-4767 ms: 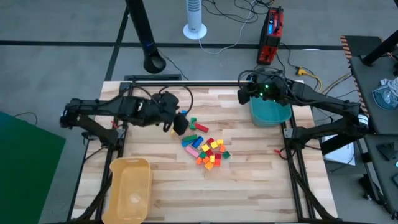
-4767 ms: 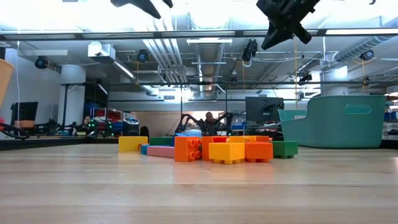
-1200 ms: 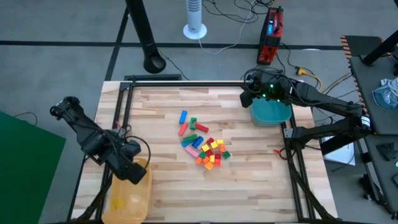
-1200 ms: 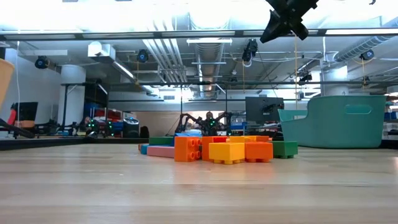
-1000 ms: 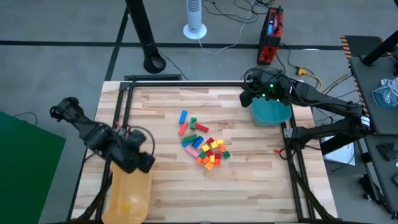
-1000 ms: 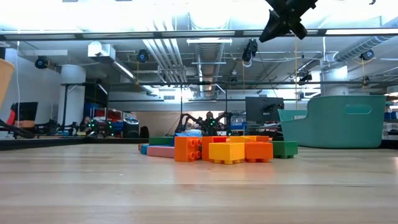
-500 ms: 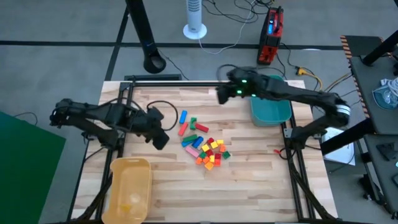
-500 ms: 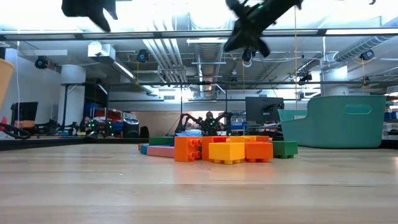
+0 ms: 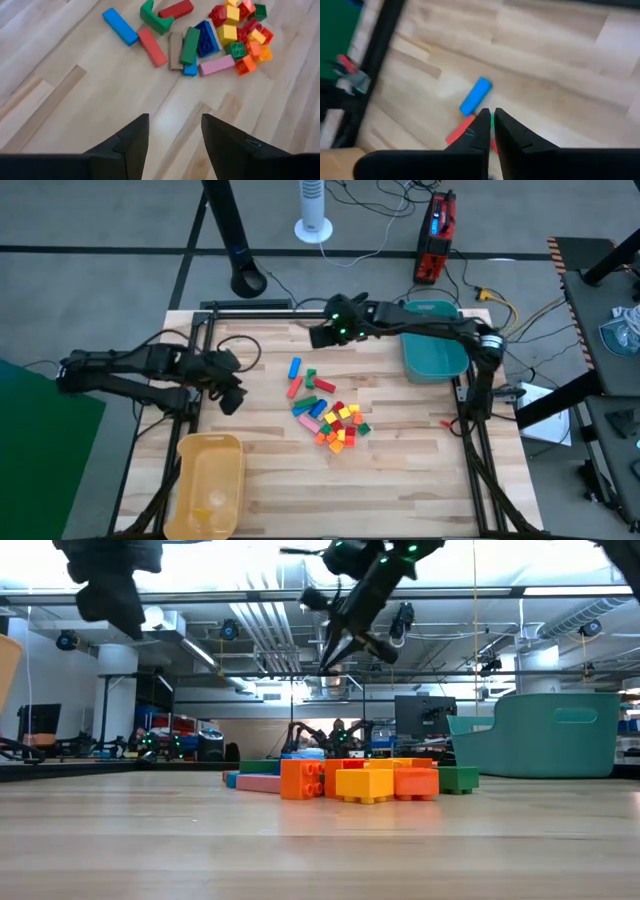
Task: Sort blocks
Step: Put the green arch block into the yellow bin
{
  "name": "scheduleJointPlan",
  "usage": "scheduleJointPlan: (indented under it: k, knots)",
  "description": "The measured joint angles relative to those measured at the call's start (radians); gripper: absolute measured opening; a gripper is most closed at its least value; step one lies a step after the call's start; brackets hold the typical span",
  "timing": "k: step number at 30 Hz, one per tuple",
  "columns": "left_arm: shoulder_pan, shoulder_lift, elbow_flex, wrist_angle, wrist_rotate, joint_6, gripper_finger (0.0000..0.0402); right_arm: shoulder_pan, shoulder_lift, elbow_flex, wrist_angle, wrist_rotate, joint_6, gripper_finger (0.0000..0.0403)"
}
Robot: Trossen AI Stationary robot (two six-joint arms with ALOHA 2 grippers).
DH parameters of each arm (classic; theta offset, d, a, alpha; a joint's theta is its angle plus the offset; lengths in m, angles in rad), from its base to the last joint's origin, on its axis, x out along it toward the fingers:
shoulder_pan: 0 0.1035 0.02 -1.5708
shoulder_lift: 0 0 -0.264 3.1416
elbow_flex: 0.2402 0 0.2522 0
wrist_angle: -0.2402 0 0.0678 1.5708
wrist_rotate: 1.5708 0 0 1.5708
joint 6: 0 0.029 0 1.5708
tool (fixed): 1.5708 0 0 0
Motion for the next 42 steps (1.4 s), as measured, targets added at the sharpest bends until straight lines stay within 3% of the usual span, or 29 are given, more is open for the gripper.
scheduleJointPlan:
  k: [6,10,15,20,29,42]
  knots:
    - [0.001,-0.080,-0.038,0.013,-0.013,0.095,0.0168,0.036,0.166,0.174,-0.141,-0.001,0.048,0.0081]
    - [0.001,-0.117,-0.043,0.010,-0.124,0.136,0.0168,0.038,0.273,0.307,-0.260,-0.001,0.065,0.0139]
    - [0.009,-0.151,-0.043,0.009,-0.295,0.136,0.0168,0.053,0.398,0.411,-0.317,-0.082,0.087,0.0198]
    - [0.021,-0.180,-0.043,0.000,-0.323,0.138,0.0168,0.070,0.476,0.458,-0.345,-0.105,0.121,0.0229]
    - [0.021,-0.217,-0.043,-0.022,-0.354,0.133,0.0168,0.063,0.545,0.461,-0.343,-0.099,0.113,0.0234]
    - [0.022,-0.218,-0.043,-0.021,-0.377,0.130,0.0168,0.062,0.570,0.453,-0.285,-0.094,0.097,0.0175]
